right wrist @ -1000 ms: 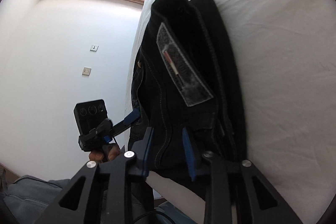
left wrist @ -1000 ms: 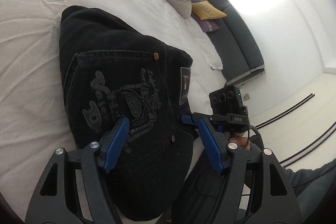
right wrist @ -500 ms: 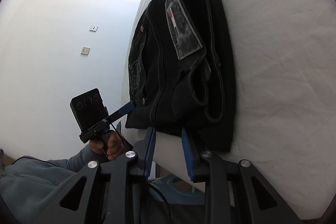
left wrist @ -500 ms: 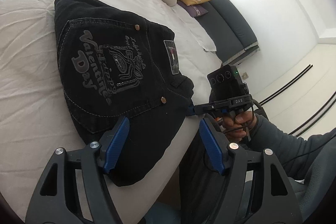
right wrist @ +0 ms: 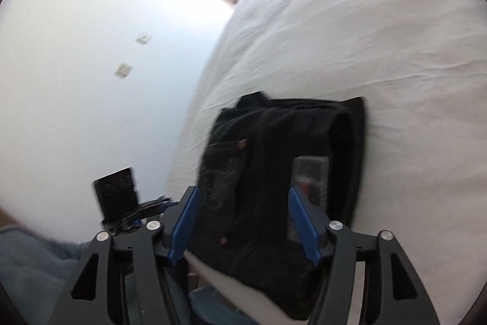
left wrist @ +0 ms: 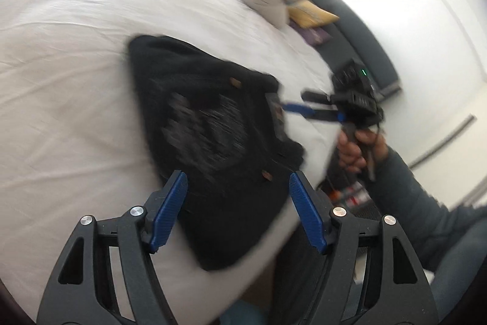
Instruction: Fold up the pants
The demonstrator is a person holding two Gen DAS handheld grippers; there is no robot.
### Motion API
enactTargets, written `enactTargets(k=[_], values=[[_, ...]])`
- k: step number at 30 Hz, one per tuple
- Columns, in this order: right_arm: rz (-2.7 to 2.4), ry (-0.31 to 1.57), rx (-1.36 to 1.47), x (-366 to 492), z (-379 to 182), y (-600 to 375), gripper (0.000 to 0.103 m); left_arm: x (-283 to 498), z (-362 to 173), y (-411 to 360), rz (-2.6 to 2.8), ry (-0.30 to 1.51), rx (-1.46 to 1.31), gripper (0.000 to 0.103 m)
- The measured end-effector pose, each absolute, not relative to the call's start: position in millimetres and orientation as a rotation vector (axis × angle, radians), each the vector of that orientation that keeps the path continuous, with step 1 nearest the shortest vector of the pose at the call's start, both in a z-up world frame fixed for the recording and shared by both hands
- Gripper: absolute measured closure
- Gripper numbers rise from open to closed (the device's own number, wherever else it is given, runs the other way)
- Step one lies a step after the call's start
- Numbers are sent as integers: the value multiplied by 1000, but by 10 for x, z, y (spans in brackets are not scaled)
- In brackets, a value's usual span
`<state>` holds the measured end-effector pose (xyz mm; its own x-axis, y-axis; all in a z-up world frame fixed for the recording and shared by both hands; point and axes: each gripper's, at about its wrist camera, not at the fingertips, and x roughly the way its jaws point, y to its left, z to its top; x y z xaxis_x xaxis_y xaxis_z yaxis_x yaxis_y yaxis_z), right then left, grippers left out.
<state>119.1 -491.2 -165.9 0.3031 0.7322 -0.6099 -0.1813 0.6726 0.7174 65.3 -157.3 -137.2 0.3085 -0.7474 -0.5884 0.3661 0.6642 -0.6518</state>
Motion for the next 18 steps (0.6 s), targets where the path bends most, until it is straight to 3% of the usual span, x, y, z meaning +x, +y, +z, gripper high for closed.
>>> enactTargets(k=[2,4,11,14,15,18], values=[[519,1159,602,1286,-1835,-5044,31,770,-1429,-1445,-670,1024,-490,34],[530,1143,668,1249,-1942,-5150,31,835,-1536,-1364,-586,1061,-527,24],[554,1181,688,1260,-2229,-5044,31,1066,-1736,-1697,-554,1169,-481,23],[556,1188,663,1279,-2232,-4995,31,1133,-1764,-1826,-540,1189,-443,19],[555,1192,658,1293,-2238,-4974,32,1134,-1744,-1846,-543,1188,-438,15],[546,1200,603,1253,-2202,-4918,36,1161,-1703,-1976,-553,1213,-403,17]])
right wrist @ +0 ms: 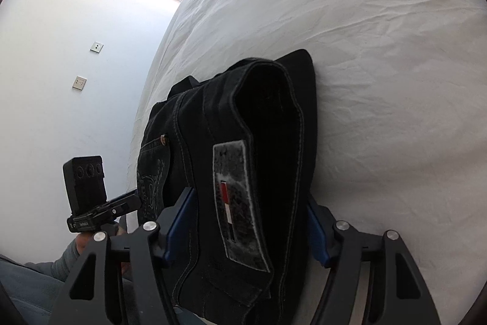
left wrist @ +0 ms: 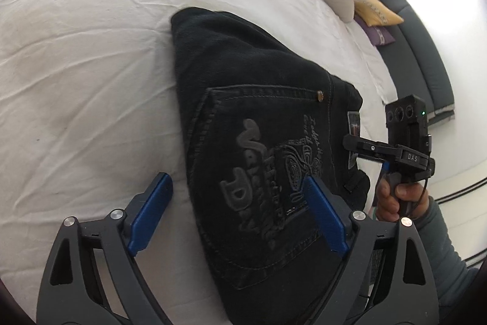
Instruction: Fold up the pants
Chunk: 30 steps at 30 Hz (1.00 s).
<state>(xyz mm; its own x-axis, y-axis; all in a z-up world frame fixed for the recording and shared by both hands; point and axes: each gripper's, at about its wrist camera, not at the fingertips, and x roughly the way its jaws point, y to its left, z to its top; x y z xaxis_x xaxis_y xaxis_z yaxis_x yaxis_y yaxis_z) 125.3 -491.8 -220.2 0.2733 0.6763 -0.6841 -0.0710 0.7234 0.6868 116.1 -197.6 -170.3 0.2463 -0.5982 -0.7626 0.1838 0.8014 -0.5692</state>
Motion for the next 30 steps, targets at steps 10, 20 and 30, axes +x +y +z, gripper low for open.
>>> enactTargets(k=[10,20,30], values=[[411,1191,451,1104,-1943,-4703,77,1135,-1544,-2317,-568,1182,-293,78],[445,1023,286,1332,-1110,-4352,83,1384,-798,-1908,-534,1021,-290,83],[484,1002,303,2463,-1294,-4034,83,2327,-959,-1328,-421,1017,-230,83]])
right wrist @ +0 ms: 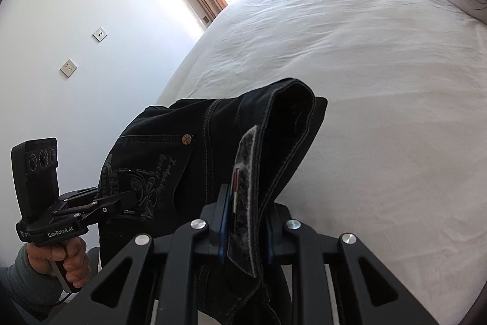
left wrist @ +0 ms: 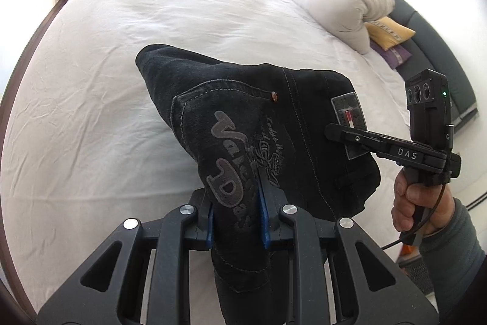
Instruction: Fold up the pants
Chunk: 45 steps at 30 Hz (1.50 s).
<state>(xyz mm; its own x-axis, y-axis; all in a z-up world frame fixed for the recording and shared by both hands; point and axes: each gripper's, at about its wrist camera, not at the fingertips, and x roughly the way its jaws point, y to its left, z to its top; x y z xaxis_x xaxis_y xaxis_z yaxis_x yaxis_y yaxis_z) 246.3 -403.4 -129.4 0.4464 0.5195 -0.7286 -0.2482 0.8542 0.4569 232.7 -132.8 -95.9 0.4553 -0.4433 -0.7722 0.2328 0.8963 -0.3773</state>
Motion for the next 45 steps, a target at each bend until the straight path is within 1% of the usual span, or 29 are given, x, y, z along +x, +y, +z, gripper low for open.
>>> enactTargets(k=[3,5,6,7,8,9,10,11,12,13,15,17,18,19,22,25,27,28,30,32,35,40,43,45], values=[[477,1047,320,2699,-1581,-4009,82,2460,-1186,-1232,-409,1048,-224,82],[470,1071,346,2788,-1765,-4041,80,2489,-1328,-1153,-405,1054,-230,77],[469,1078,368,2828,-1824,-4026,73,2473,-1387,-1136,-401,1050,-230,71],[462,1080,382,2834,-1893,-4071,68,2470,-1435,-1124,-395,1045,-233,60],[448,1083,388,2830,-1949,-4103,58,2482,-1481,-1096,-383,1048,-233,53],[436,1084,394,2818,-2006,-4147,56,2493,-1510,-1133,-369,1052,-236,42],[444,1076,415,2804,-2040,-4179,55,2506,-1555,-1115,-369,1059,-257,39],[451,1063,436,2774,-2050,-4215,52,2502,-1567,-1089,-369,1062,-266,39],[451,1056,442,2744,-2043,-4231,50,2501,-1570,-1159,-363,1061,-262,36],[445,1054,438,2708,-2028,-4232,49,2471,-1550,-1142,-346,1057,-245,31],[442,1055,431,2651,-1982,-4225,38,2474,-1516,-1160,-323,1046,-227,26],[431,1052,430,2573,-1917,-4246,34,2401,-1461,-1147,-293,1021,-223,20],[416,1049,426,2514,-1878,-4268,33,2369,-1415,-1175,-279,1008,-224,12],[403,1045,424,2451,-1837,-4315,33,2274,-1349,-1130,-261,989,-228,1],[363,1002,416,2173,-1622,-4404,32,1993,-1151,-1082,-194,940,-200,0],[302,902,369,1804,-1304,-4446,26,1617,-886,-1120,-132,839,-138,0],[249,825,312,1541,-1073,-4420,17,1313,-638,-1159,-97,739,-81,0],[217,771,282,1395,-937,-4398,15,1127,-462,-1209,-65,671,-39,0],[172,653,245,1082,-684,-4361,1,858,-215,-1272,-22,576,16,0],[145,511,224,790,-403,-4318,0,545,88,-1345,17,473,57,0],[138,365,191,433,-57,-4224,0,195,470,-1398,51,352,86,0],[56,248,111,77,412,-4076,0,-53,913,-1322,75,336,71,0],[31,235,105,-61,644,-4030,0,-133,1079,-1299,45,364,50,0],[66,260,113,-84,749,-4002,0,-178,1130,-1306,65,394,41,0]])
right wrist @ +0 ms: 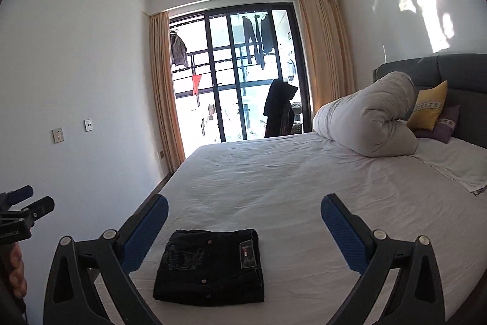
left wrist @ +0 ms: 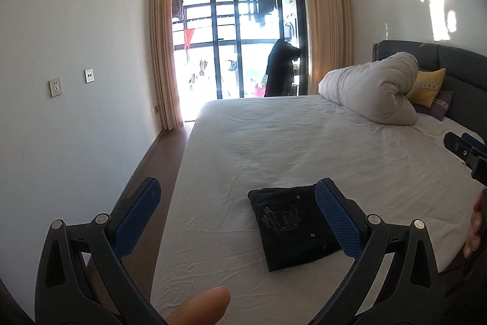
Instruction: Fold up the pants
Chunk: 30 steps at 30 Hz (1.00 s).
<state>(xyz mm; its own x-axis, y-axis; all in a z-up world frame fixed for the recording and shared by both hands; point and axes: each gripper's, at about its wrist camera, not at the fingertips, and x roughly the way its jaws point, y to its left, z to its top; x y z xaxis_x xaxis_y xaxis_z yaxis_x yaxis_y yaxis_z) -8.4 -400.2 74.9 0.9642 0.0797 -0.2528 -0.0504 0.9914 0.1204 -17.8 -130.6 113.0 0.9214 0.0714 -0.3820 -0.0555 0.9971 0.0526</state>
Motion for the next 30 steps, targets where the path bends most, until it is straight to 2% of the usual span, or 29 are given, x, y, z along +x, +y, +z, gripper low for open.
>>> enactTargets(k=[4,13,30], values=[[11,357,111,-65,767,-3904,0,-99,1019,-1324,76,523,-20,0],[-22,583,165,124,317,-3780,0,109,463,-1439,47,727,-63,0],[-9,749,97,253,-1,-3484,0,518,39,-1390,60,822,-68,0]])
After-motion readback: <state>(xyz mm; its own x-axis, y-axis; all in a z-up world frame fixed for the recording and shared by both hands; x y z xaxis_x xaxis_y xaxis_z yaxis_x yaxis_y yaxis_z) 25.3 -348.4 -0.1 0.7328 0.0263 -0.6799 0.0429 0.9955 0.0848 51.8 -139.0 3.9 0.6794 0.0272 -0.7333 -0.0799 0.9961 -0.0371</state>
